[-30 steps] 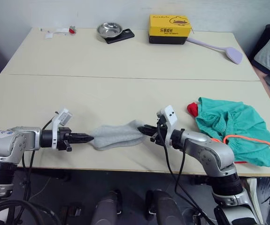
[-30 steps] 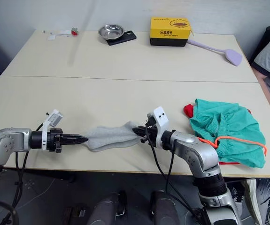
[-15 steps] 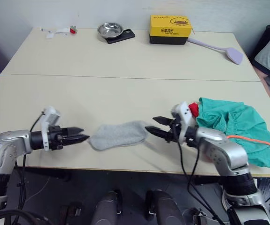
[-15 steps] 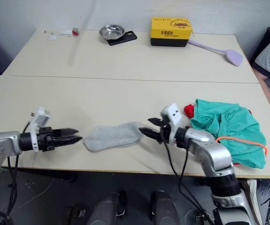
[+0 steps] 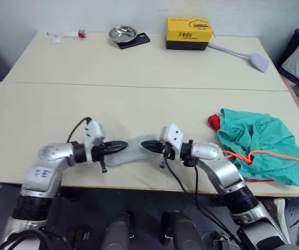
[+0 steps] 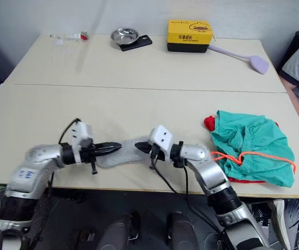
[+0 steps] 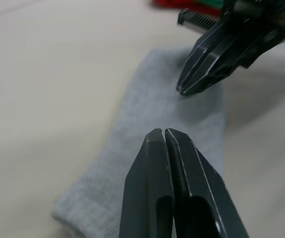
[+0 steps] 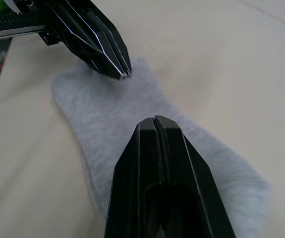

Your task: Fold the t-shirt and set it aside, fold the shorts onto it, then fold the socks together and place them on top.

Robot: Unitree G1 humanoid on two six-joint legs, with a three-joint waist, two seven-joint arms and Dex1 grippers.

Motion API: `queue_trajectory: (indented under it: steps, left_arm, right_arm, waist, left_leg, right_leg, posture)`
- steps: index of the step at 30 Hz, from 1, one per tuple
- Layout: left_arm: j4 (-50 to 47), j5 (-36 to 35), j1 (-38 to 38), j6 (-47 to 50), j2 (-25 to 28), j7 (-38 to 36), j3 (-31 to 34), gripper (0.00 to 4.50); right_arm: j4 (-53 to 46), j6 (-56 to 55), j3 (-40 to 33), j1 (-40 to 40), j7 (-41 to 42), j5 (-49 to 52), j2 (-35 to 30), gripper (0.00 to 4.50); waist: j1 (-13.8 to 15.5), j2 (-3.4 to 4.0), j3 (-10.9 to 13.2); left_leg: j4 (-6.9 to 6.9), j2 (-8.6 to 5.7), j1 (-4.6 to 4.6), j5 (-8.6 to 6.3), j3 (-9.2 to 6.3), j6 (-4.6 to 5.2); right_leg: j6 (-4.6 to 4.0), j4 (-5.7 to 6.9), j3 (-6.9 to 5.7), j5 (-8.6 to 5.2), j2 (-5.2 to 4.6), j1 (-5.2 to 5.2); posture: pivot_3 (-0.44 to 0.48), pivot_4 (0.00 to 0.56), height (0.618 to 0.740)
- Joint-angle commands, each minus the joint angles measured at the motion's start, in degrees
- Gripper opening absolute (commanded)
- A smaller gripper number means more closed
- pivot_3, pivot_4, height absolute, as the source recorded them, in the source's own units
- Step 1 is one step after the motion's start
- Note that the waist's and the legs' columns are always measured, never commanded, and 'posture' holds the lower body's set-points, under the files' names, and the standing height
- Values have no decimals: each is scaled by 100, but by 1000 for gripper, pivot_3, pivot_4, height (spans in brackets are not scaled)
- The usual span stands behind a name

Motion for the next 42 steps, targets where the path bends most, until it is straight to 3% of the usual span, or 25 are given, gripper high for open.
queue_trajectory:
  steps: [1, 5, 7, 11, 17, 20, 26, 31, 39, 42]
  left_arm:
    - [479, 317, 117, -634, -312, 441, 60, 14]
    - [784, 503, 216, -796, -456, 805, 165, 14]
    - [761, 440, 346, -842, -375, 678, 165, 14]
    - [690, 312, 468, -864, -266, 496, 204, 14]
    - [350, -360, 332, -1030, -436, 42, 526, 14]
    - [-48, -571, 246, -784, -190, -423, 412, 0]
    - [194, -257, -144, -961, 0, -681, 196, 0]
    - [954, 44, -487, -1156, -159, -727, -51, 0]
    - [1867, 475, -734, -1751, -378, -827, -302, 0]
    - [1896, 515, -765, -1809, -445, -846, -322, 0]
  right_arm:
    - [262, -425, 43, 90, -209, -414, -24, 0]
    - [215, -391, -233, 297, -418, -414, -47, 0]
    - [86, -253, -490, 418, -475, -239, -94, 0]
    - [-146, 75, -911, 576, -483, 155, -124, 0]
    - [-1206, 1557, -1741, 848, -97, 2027, -62, 0]
    - [-1678, 2987, -2099, 800, -349, 2973, -264, 601]
    - [-1532, 5369, -2629, 334, -1705, 3727, -204, 2755]
    - [-1092, 6338, -2837, 24, -2339, 3942, 384, 4436]
    - [-632, 6870, -2836, -384, -2853, 3789, 1187, 4490]
    - [-477, 6708, -2929, -484, -2998, 3674, 1351, 3895]
  waist:
    - [1, -1, -1]
    - [21, -9, -8]
    - [11, -9, -8]
    - [7, -7, -8]
    - [-4, -6, -7]
    - [2, -6, -6]
    - [6, -4, -6]
    - [-27, -3, -6]
    - [-33, -6, -9]
    - [-31, -6, -13]
  left_leg:
    - [4, 0, 0, -2, 0, 2]
    - [16, 3, 17, -6, -12, 7]
    - [15, 3, 39, -25, -14, 36]
    - [-4, 7, 103, -56, -15, -1]
    - [-18, 9, 97, -57, -15, -4]
    - [-21, 10, 91, -45, -15, 18]
    - [-23, 9, 89, -60, -18, -3]
    - [-43, 7, 80, -43, -12, 25]
    - [-44, 11, 84, -42, -4, 25]
    - [-44, 11, 86, -41, -4, 26]
  right_leg:
    - [0, 1, 0, 0, -1, 1]
    - [1, 5, -7, 1, -3, 26]
    - [0, 6, -5, 2, -5, 44]
    - [-1, -15, -5, 1, -5, 106]
    - [-6, -19, -6, -3, -4, 96]
    - [-7, -24, -8, -3, -4, 93]
    - [-8, -33, -8, -4, -5, 93]
    - [-8, -47, -10, -4, -3, 81]
    - [-7, -40, -4, -3, 4, 78]
    - [-7, -39, -3, -3, 4, 79]
  posture:
    - [0, 150, 740]
    - [0, 150, 740]
    - [0, 150, 740]
    - [0, 150, 740]
    - [0, 150, 740]
    - [0, 150, 740]
    - [0, 150, 740]
    - [0, 150, 740]
    - [0, 150, 740]
    - [0, 150, 740]
